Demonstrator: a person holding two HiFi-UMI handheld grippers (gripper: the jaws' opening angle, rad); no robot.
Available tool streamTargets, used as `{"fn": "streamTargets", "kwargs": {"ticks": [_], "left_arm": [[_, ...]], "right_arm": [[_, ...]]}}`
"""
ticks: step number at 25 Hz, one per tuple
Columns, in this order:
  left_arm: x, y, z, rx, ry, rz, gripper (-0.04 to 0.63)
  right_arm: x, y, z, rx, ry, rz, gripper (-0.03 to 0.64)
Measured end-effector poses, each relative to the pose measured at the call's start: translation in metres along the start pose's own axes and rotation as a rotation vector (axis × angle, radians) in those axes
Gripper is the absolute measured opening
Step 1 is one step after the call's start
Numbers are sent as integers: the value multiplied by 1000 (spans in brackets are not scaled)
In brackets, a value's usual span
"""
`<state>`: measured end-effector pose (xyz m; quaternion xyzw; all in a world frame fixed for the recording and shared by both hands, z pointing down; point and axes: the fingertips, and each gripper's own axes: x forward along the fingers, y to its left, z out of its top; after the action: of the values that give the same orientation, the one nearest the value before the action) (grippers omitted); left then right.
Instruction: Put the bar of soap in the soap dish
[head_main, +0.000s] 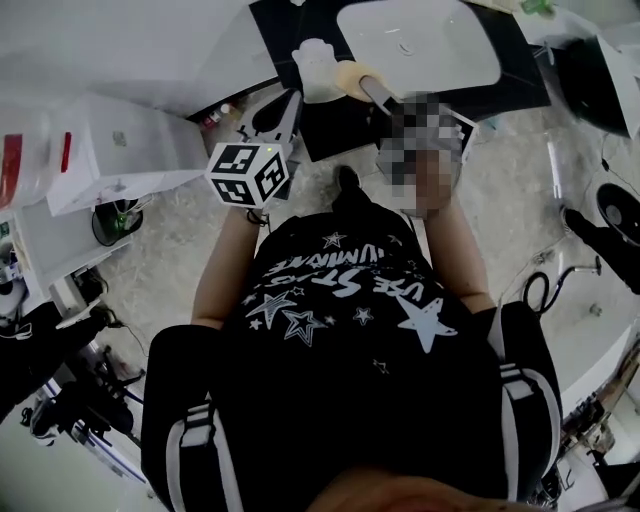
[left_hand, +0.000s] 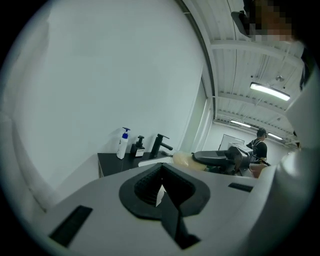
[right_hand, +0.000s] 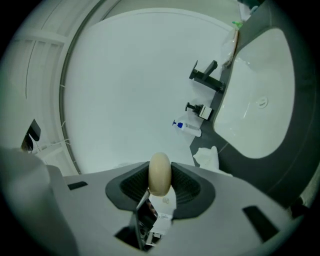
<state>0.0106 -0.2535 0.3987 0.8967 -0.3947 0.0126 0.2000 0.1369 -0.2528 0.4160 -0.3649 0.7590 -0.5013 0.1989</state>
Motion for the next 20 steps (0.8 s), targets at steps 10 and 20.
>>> {"fn": "streamTargets", "kwargs": {"ticks": [10, 20], "left_arm": [[37, 22, -2, -10, 10, 153, 11], [58, 39, -26, -47, 34, 263, 11]], "right_arm": [[38, -39, 30, -120, 192, -60, 132], [74, -89, 20, -427, 431, -112, 132]]}}
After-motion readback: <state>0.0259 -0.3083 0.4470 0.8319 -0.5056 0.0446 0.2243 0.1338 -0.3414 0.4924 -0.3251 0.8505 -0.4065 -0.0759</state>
